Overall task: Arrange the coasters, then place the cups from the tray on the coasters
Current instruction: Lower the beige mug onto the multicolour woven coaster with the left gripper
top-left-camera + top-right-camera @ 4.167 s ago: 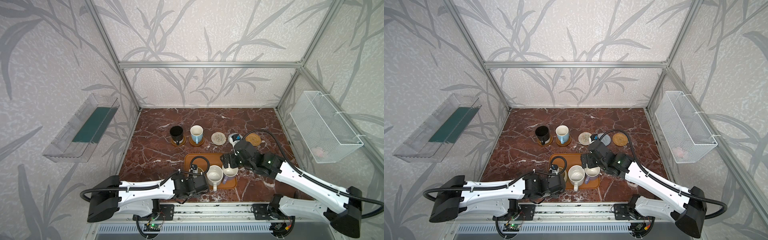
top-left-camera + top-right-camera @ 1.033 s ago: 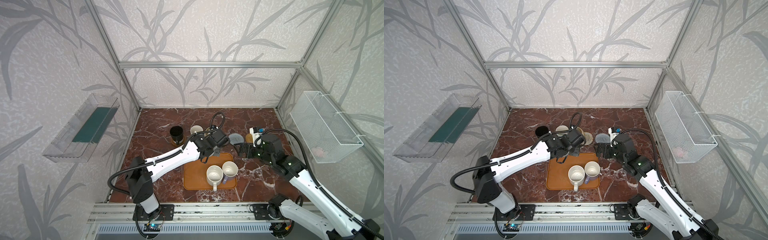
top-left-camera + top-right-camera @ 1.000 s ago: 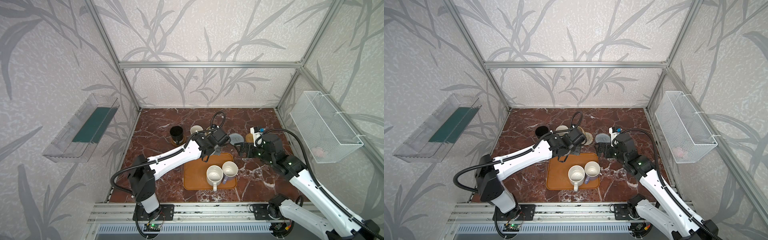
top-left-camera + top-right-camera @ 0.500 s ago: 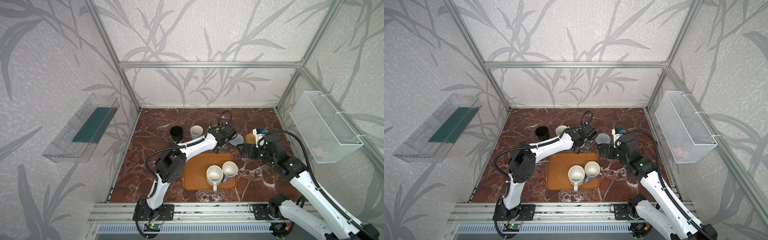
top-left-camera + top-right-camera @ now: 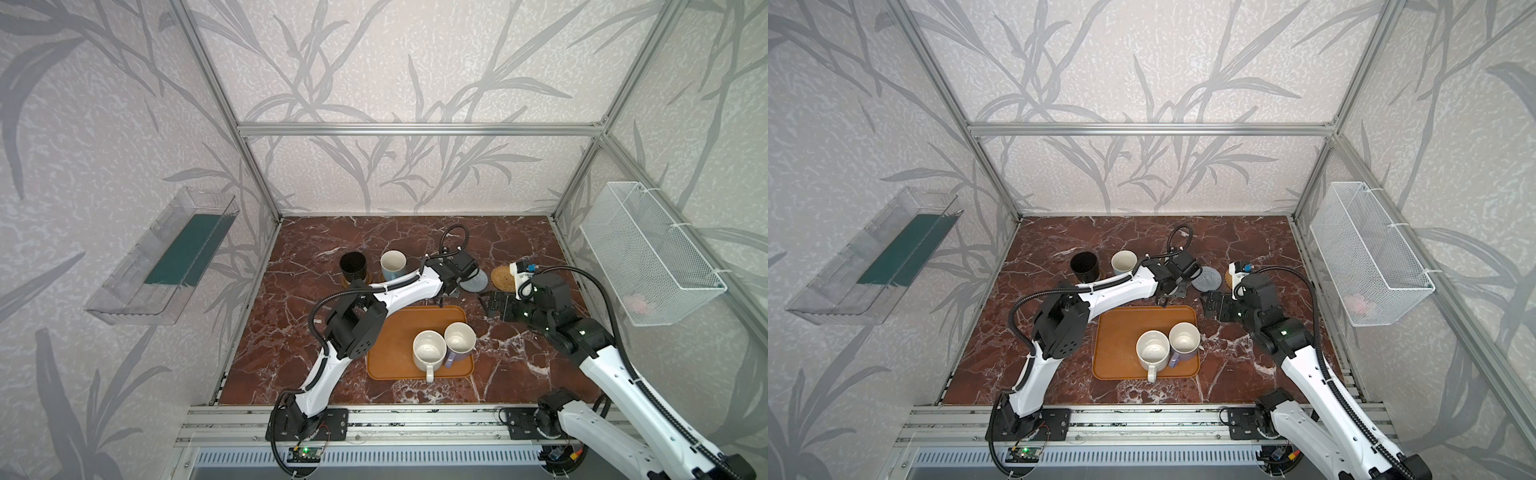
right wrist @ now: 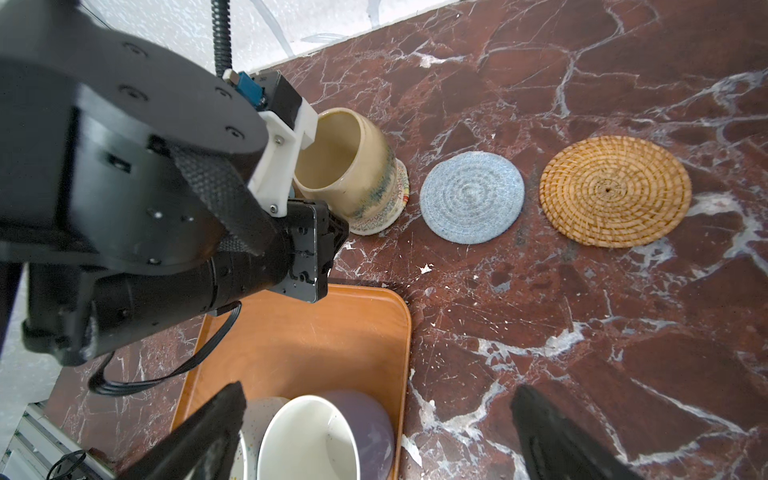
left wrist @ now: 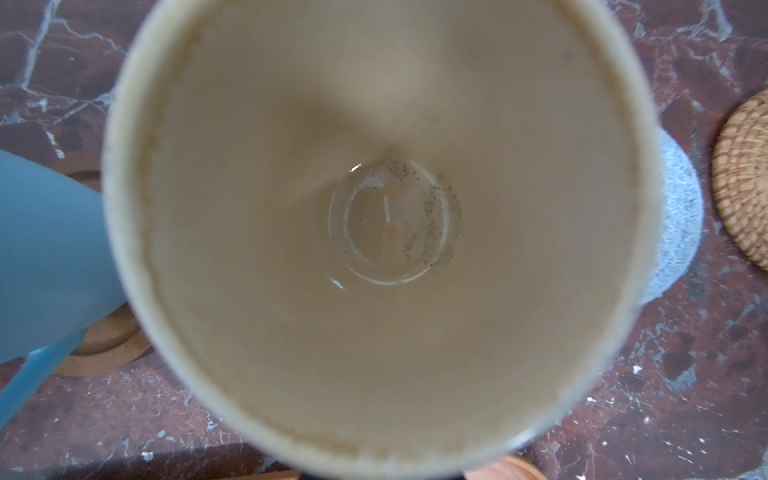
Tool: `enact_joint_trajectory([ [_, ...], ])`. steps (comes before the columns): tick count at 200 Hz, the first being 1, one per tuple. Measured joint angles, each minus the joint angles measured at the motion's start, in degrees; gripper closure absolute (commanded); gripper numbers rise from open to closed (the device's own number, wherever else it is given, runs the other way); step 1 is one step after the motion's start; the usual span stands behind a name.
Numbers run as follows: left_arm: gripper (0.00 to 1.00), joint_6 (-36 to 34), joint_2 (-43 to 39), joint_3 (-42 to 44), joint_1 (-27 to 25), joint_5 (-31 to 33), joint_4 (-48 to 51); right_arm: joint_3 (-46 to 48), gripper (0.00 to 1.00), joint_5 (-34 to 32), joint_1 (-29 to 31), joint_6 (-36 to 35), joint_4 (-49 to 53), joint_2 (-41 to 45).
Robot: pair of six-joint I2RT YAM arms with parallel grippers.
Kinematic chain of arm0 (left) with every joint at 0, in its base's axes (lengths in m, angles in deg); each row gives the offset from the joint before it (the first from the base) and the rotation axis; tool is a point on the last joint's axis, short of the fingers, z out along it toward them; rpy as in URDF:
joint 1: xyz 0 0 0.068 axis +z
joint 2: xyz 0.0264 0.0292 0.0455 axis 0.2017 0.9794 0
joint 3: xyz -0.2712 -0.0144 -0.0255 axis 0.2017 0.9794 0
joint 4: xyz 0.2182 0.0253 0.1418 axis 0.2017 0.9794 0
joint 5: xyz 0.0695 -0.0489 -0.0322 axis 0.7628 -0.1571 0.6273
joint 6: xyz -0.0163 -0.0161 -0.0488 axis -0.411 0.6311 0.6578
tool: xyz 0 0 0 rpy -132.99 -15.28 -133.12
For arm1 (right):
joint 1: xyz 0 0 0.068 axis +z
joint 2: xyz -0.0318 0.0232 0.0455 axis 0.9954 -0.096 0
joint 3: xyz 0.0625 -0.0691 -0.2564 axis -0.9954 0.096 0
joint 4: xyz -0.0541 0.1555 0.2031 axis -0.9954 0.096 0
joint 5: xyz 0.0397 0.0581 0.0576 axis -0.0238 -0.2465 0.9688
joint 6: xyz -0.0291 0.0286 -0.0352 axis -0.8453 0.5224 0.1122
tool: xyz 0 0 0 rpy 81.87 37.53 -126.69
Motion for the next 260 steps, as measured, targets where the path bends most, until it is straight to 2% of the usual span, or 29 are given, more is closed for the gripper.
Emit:
enact_joint_trajectory([
  [260,1.00,2.7,-1.3,0.5,-0.5,-1.3,1.3,1.1,0.01,0.0,-0.2,0.0,0.0,0.3],
])
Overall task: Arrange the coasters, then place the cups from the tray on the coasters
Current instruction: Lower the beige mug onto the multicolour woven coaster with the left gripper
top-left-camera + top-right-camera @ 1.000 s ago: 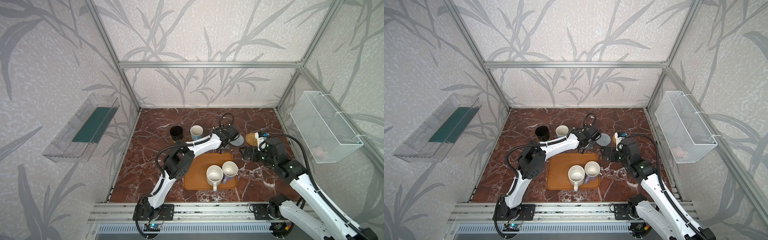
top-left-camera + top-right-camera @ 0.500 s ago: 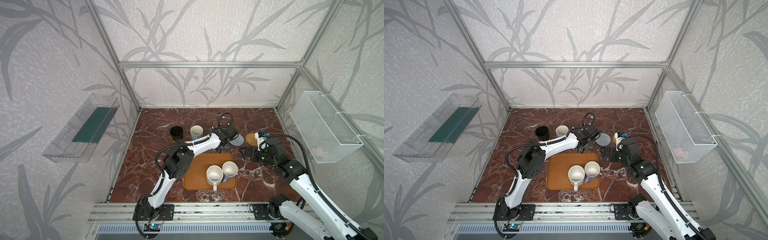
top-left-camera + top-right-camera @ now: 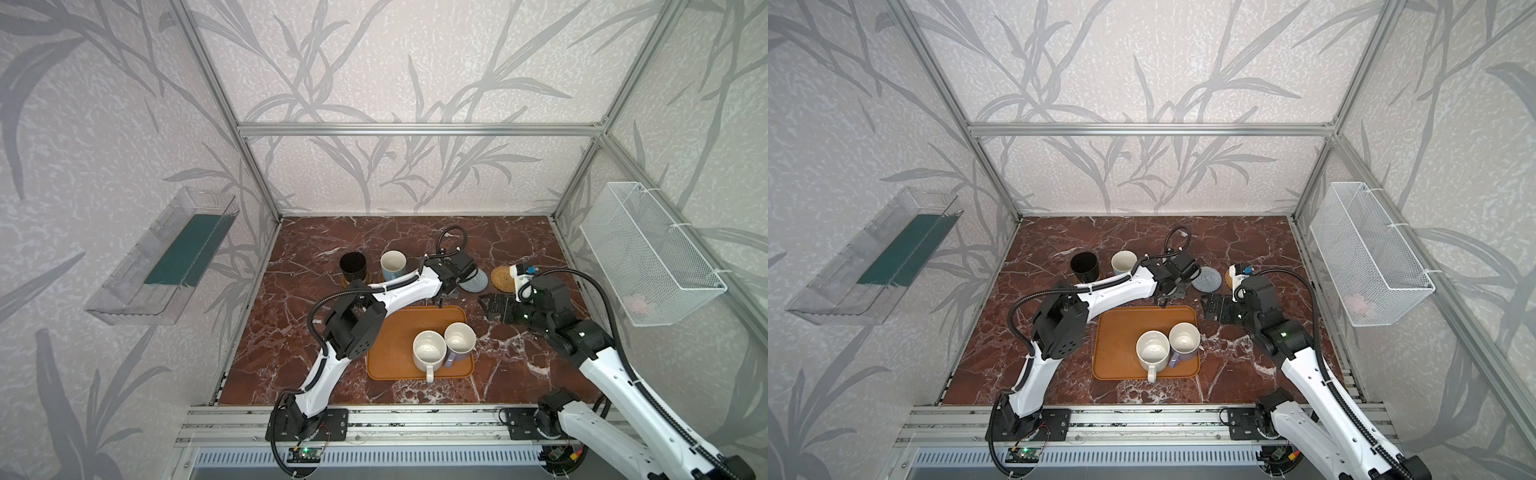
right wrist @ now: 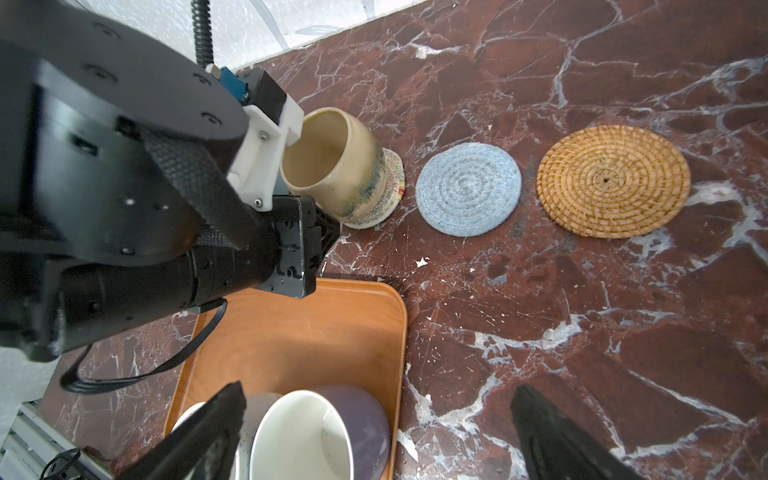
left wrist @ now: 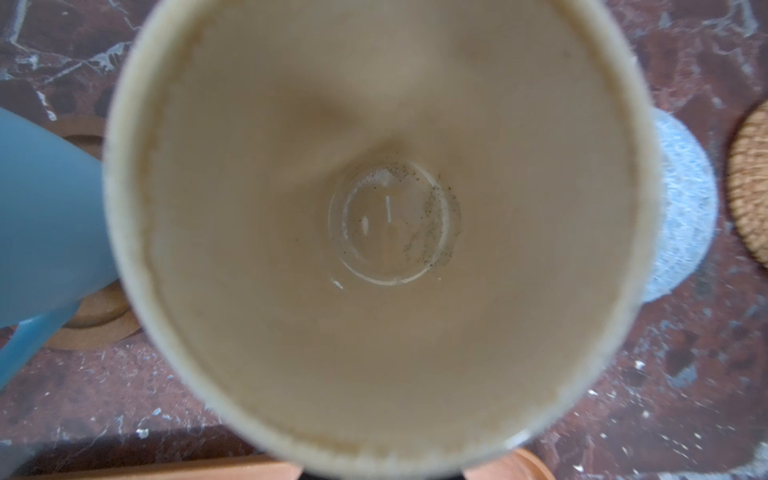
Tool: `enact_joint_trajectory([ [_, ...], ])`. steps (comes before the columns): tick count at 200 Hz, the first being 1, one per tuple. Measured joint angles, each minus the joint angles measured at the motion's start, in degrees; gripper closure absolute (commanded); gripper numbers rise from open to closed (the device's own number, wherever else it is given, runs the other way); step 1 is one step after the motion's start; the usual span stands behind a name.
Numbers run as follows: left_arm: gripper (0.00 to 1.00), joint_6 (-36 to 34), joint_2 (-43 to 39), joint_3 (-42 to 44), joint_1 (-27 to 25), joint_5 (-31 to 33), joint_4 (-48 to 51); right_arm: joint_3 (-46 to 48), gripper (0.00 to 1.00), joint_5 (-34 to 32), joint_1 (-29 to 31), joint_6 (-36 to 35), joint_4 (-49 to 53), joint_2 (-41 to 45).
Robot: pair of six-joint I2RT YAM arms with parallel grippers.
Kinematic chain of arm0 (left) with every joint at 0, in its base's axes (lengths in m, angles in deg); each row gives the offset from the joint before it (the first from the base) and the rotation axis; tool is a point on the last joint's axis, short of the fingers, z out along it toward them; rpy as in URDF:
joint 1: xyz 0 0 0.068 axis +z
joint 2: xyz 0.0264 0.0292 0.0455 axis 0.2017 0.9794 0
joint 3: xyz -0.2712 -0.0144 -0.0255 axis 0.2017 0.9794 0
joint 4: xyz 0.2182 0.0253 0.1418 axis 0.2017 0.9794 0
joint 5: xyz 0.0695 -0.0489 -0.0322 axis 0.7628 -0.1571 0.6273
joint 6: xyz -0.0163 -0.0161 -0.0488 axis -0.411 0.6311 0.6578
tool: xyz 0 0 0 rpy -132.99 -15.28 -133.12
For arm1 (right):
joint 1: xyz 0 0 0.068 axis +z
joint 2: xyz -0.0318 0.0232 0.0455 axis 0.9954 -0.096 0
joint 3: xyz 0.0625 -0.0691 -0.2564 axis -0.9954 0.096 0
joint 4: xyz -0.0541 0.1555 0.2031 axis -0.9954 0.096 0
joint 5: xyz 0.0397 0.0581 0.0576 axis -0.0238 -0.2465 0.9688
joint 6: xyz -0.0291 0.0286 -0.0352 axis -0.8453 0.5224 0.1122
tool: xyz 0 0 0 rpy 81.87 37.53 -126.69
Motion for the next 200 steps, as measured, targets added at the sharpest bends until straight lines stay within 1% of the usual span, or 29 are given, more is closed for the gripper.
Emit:
enact_joint_trajectory([
  [200,1.00,1.1,-0.7,0.3,-0.7,-0.3,0.3,0.6,0.01,0.0,-0.1,0.1,0.3,1.0],
])
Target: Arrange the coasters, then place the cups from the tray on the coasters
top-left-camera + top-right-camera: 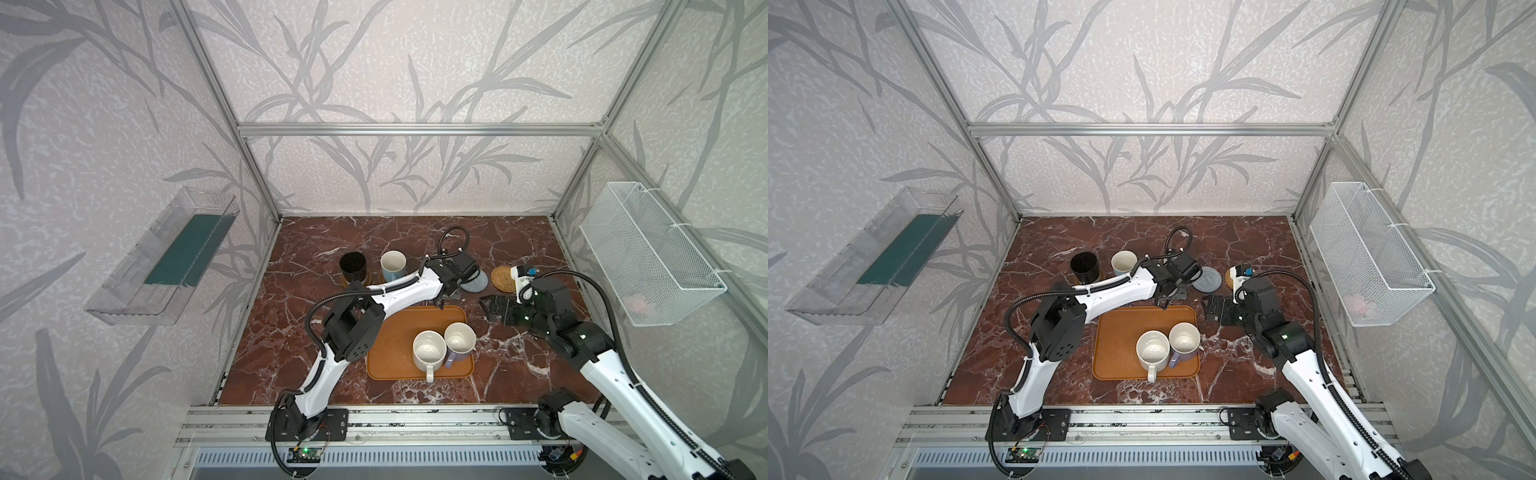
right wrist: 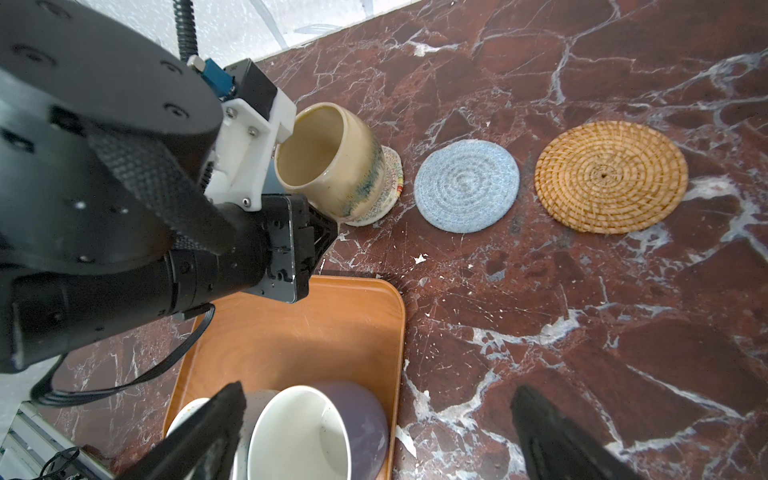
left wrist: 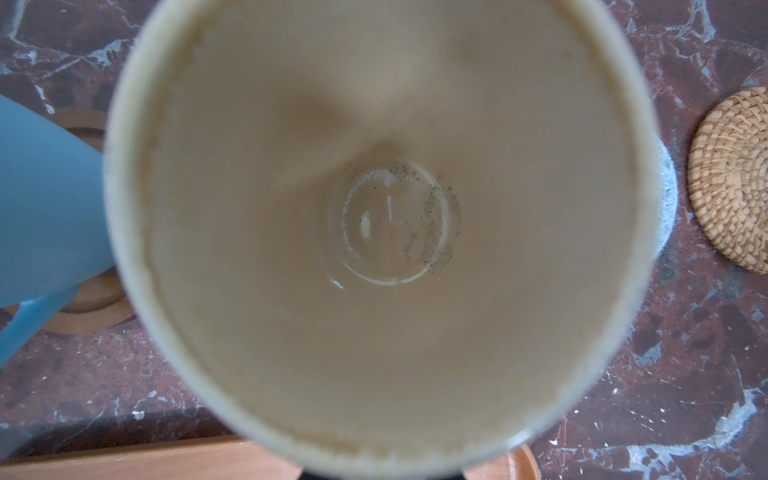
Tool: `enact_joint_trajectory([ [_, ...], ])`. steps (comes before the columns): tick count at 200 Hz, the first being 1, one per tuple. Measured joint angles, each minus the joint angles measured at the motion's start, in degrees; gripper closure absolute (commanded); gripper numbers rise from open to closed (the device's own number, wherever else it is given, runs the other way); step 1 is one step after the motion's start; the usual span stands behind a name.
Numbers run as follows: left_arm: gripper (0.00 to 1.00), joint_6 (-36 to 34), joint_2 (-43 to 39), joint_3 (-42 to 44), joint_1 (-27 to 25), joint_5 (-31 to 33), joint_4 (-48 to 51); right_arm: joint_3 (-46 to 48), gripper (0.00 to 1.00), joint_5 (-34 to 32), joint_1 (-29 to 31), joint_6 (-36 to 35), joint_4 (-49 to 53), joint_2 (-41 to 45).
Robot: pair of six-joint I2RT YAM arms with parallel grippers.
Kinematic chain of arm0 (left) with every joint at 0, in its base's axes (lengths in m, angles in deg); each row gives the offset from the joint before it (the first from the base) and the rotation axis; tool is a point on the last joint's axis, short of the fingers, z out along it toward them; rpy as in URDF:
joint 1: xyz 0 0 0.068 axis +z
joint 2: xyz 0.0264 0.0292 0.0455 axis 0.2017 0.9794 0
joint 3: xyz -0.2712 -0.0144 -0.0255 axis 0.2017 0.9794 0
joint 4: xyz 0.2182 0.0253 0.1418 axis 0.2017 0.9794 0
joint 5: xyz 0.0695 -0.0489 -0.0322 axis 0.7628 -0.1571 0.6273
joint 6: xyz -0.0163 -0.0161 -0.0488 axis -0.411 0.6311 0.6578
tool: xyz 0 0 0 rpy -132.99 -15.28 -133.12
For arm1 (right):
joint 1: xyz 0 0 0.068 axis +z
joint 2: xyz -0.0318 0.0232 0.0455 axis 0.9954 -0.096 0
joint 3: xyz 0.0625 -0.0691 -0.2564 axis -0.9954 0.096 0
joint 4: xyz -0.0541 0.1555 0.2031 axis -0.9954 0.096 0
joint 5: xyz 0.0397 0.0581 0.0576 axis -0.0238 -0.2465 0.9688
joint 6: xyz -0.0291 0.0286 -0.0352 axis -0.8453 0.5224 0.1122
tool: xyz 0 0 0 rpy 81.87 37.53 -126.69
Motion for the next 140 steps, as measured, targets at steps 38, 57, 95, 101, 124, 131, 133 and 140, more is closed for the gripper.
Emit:
enact_joint_trajectory([
  [38,0.99,0.2,0.0,0.1,0.0,-0.3,0.2,0.0,0.01,0.0,0.0,0.2,0.0,0.0],
  [57,0.98,0.4,0.0,0.1,0.0,-0.5,0.2,0.0,0.01,0.0,0.0,0.2,0.0,0.0],
  [95,0.97,0.7,0.0,0.1,0.0,-0.4,1.0,0.0,0.01,0.0,0.0,0.2,0.0,0.0],
  [101,0.97,0.7,0.1,0.1,0.0,-0.4,1.2,0.1,0.01,0.0,0.0,0.2,0.0,0.0],
  [124,0.95,1.0,0.3,0.1,0.0,-0.5,1.5,0.2,0.01,0.0,0.0,0.2,0.0,0.0],
  [131,0.95,1.0,0.4,0.1,0.0,-0.5,1.5,0.2,0.01,0.0,0.0,0.2,0.1,0.0],
  [133,0.94,1.0,0.4,0.1,0.0,-0.5,1.4,0.2,0.01,0.0,0.0,0.2,0.1,0.0],
  [140,0.93,1.0,0.6,0.1,0.0,-0.5,1.4,0.2,0.01,0.0,0.0,0.2,0.1,0.0],
])
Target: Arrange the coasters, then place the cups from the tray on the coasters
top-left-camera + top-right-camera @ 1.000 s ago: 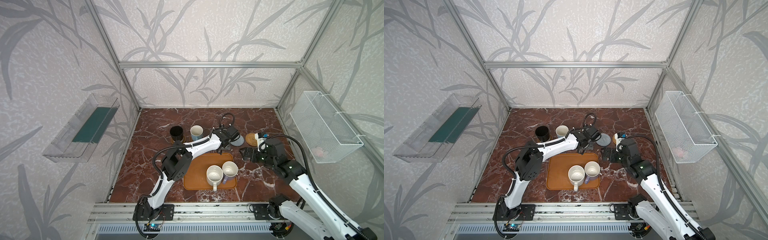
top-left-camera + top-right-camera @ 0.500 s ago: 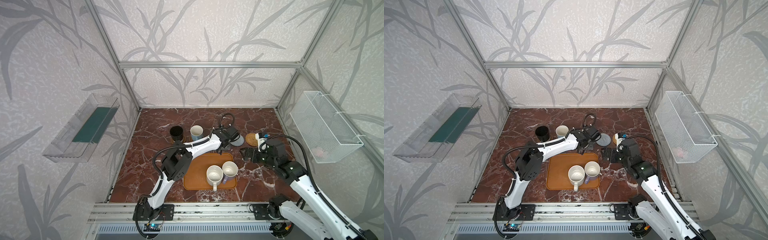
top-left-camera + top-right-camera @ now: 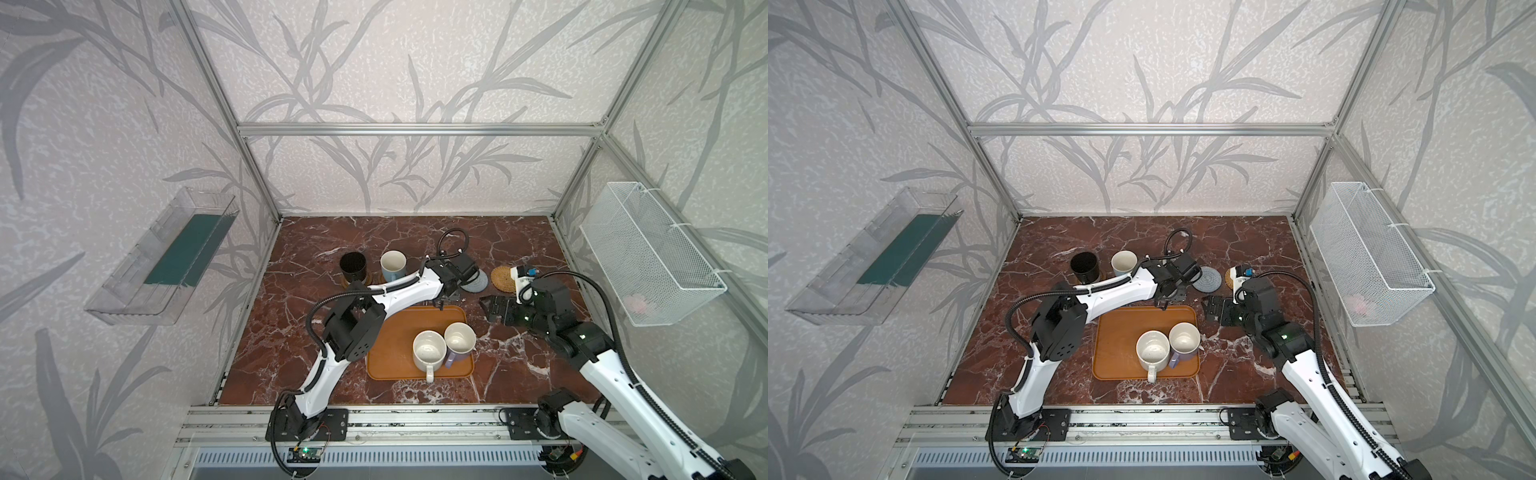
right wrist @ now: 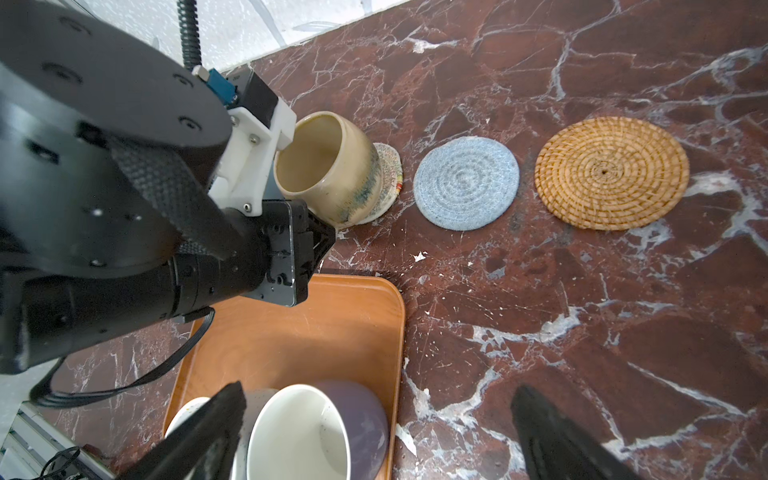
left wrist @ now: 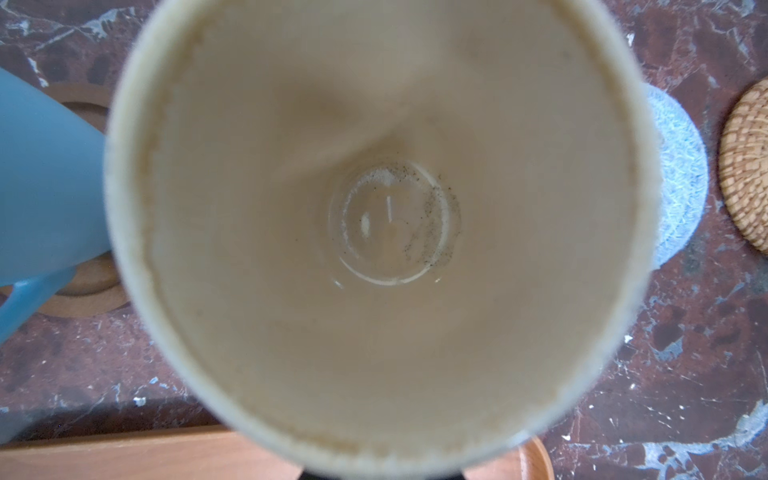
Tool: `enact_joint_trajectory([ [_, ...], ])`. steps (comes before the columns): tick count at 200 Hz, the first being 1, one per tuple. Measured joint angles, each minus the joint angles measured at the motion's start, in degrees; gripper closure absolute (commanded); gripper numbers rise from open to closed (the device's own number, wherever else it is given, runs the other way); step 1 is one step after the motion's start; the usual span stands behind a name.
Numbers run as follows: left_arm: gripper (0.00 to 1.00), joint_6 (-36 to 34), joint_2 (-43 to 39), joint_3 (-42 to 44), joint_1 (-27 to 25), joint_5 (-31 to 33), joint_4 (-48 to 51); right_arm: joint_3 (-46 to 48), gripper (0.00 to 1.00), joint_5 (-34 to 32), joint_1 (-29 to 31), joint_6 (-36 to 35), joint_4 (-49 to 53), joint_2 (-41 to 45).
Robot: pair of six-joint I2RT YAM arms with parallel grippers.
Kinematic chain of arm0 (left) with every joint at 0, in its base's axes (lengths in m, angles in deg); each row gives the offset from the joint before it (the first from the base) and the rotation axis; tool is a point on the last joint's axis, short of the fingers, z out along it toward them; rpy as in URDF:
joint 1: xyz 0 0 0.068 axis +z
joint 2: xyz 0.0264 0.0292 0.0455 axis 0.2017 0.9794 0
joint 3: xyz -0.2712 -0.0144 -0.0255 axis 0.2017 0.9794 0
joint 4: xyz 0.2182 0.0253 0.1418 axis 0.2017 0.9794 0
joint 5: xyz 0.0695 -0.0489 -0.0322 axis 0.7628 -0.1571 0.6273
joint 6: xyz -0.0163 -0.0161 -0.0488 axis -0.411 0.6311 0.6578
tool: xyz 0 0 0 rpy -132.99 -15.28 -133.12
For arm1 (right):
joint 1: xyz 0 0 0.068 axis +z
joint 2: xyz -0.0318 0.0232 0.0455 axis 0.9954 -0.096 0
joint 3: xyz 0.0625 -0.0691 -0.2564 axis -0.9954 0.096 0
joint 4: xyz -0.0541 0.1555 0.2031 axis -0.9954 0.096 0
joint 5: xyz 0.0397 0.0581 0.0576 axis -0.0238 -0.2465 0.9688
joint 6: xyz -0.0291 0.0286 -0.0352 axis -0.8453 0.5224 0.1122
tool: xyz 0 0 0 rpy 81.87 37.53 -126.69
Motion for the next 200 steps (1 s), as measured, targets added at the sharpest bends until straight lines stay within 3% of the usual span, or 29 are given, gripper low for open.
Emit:
enact_joint_trajectory([
  [63,0.86,0.1,1.1,0.0,0.0,-0.3,-0.3,0.0,0.01,0.0,0.0,0.0,0.0,0.0],
  [97,0.72,0.1,1.1,0.0,0.0,-0.3,-0.3,0.0,0.01,0.0,0.0,0.0,0.0,0.0],
  [148,0.61,0.1,1.1,-0.1,0.0,-0.3,-1.0,0.0,0.01,0.0,0.0,0.0,0.0,0.0],
  [200,0.59,0.1,-0.1,0.0,0.0,-1.2,-1.3,0.0,0.01,0.0,0.0,0.0,0.2,0.0],
])
